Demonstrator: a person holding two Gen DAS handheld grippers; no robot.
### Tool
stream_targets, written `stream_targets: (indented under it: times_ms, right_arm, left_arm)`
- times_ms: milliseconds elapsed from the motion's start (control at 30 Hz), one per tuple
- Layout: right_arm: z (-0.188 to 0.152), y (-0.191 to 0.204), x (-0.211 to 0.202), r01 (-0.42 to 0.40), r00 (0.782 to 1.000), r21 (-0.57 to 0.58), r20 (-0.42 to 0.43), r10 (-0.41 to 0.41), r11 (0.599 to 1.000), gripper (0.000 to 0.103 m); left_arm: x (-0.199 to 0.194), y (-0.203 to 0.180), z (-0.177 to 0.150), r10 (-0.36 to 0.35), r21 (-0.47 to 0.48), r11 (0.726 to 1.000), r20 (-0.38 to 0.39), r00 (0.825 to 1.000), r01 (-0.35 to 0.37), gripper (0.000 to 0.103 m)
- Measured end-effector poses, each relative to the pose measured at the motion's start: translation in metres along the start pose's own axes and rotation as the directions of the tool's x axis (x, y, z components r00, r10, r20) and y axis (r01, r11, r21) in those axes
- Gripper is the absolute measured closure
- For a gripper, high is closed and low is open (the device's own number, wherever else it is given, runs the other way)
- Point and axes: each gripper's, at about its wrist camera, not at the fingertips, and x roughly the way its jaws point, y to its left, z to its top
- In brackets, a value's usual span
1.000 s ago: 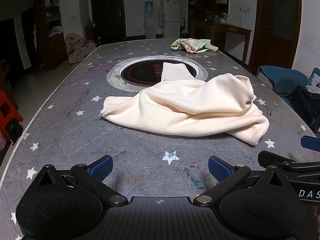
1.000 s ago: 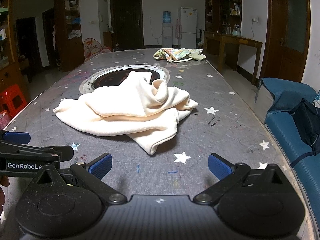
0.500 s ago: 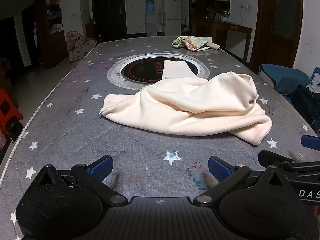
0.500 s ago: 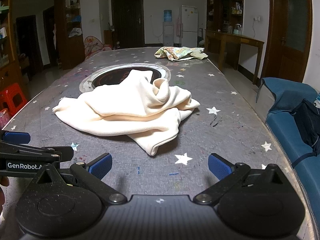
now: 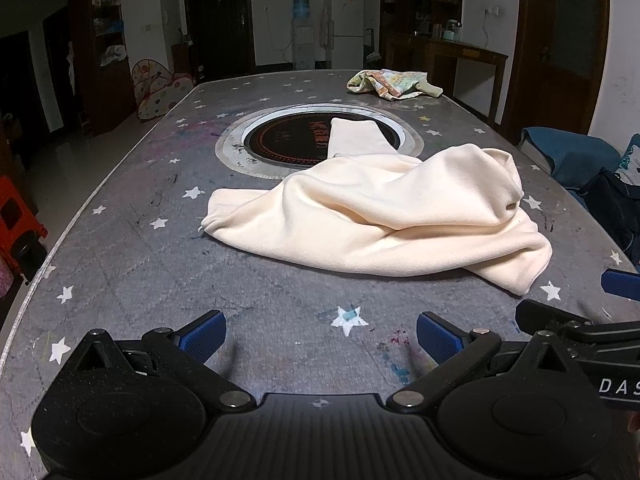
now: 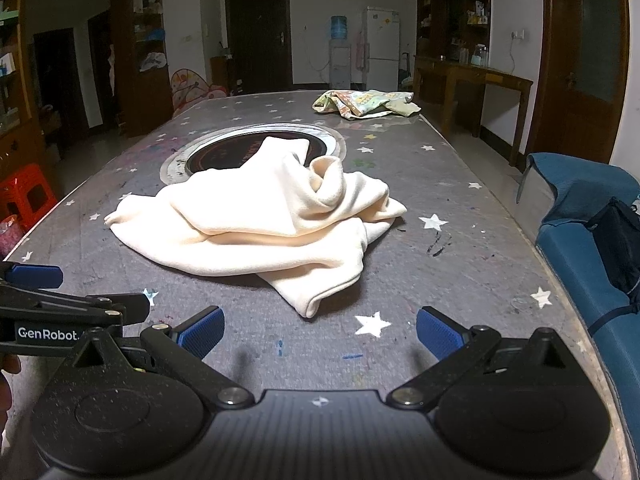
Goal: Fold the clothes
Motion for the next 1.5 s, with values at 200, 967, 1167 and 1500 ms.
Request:
stream_targets:
  times_ms: [200, 967, 1167, 1500]
  right_arm:
    - [0.003, 0.000, 0.004, -0.004, 1.000, 0.000, -0.009, 0.004, 1.000, 0.000]
    - [0.026, 0.002, 0.017, -0.026, 1.000, -0.030, -0.009, 0.026, 0.999, 0.000]
    - [0.033, 0.002, 0.024, -0.043, 0.999, -0.020, -0.019, 0.043, 0.999, 0.000]
    - [0.044, 0.005, 0.034, -0.050, 0.999, -0.031, -0.004, 0.050, 0.998, 0.000]
  left_arm:
    - [0.003, 0.000, 0.003, 0.004, 0.007, 1.000, -0.002, 1.000, -0.004, 0.000]
    - [0.016, 0.004, 0.023, 0.011, 0.010, 1.000, 0.002, 1.000, -0.011, 0.000]
    - [0.022, 0.006, 0.031, 0.015, 0.013, 1.000, 0.005, 1.000, -0.015, 0.000]
    - [0.034, 0.009, 0.042, 0.022, 0.007, 1.000, -0.007, 1.000, -0.022, 0.000]
